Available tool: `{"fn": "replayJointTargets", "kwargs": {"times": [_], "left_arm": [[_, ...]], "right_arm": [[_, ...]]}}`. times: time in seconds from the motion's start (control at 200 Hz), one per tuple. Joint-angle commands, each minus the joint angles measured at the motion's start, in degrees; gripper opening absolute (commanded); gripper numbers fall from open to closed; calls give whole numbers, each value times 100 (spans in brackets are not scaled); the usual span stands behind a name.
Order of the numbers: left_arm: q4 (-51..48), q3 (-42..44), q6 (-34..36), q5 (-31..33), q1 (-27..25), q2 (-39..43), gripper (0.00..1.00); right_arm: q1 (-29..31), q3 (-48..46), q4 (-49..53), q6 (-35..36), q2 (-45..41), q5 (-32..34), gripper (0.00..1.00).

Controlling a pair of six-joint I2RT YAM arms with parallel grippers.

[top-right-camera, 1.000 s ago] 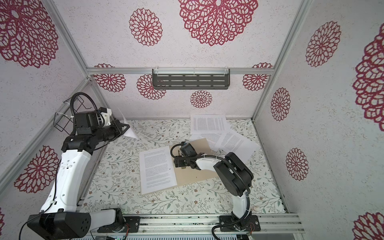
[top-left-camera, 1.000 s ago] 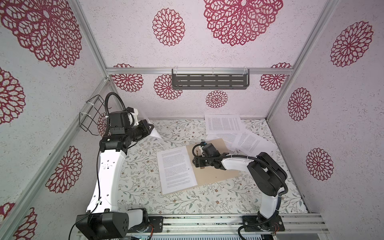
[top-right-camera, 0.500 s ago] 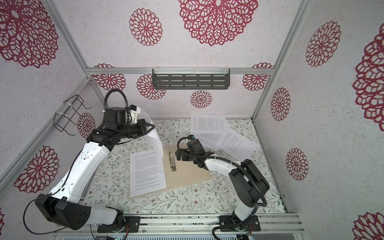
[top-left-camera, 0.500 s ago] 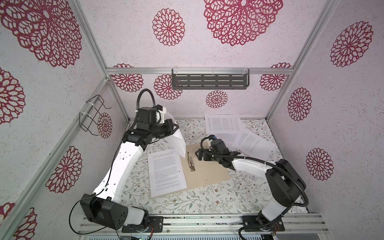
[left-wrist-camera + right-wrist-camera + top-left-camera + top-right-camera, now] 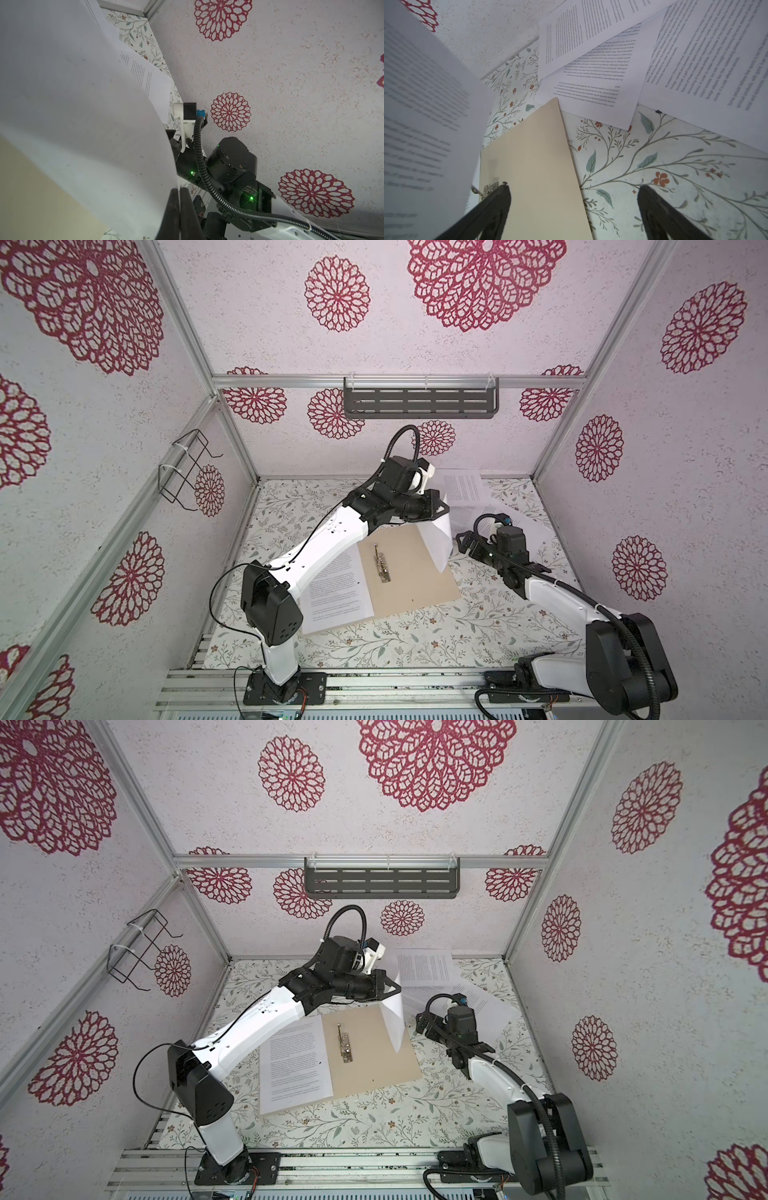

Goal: Put the files into the folder

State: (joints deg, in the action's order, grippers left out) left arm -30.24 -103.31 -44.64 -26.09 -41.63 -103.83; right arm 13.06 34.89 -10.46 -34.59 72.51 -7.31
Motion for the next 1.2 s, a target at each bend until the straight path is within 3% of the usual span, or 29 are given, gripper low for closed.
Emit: {"fn": "replayJointTargets", "kwargs": {"times": [0.0, 0.13, 0.34, 0.42, 0.705, 0.996, 1.196], "left_arm": [[227, 391, -132, 130, 97, 392, 0], [455, 1676, -368, 353, 417, 1084, 0], [1013, 4057, -987, 461, 1320, 1997, 0], [1294, 4555, -1293, 99, 1527, 2012, 0], [1239, 4861, -1388, -39, 1823, 2103, 0], [2379, 5240, -2313, -788, 2193, 2084, 0], [3205, 5489, -2964, -1068, 2203, 2042, 0]], "right_arm": [[-133, -83, -228, -18, -277, -10, 99], [-70, -39, -69, 31, -186, -14, 94], [713, 218, 19, 131, 267, -59, 92], [933, 180, -168, -112, 486, -256, 92], [1462, 22, -671, -921, 885, -838, 92], [1683, -219, -1267, -1931, 1248, -1296, 92], [2065, -454, -2469, -2797, 1737, -1497, 93]]}}
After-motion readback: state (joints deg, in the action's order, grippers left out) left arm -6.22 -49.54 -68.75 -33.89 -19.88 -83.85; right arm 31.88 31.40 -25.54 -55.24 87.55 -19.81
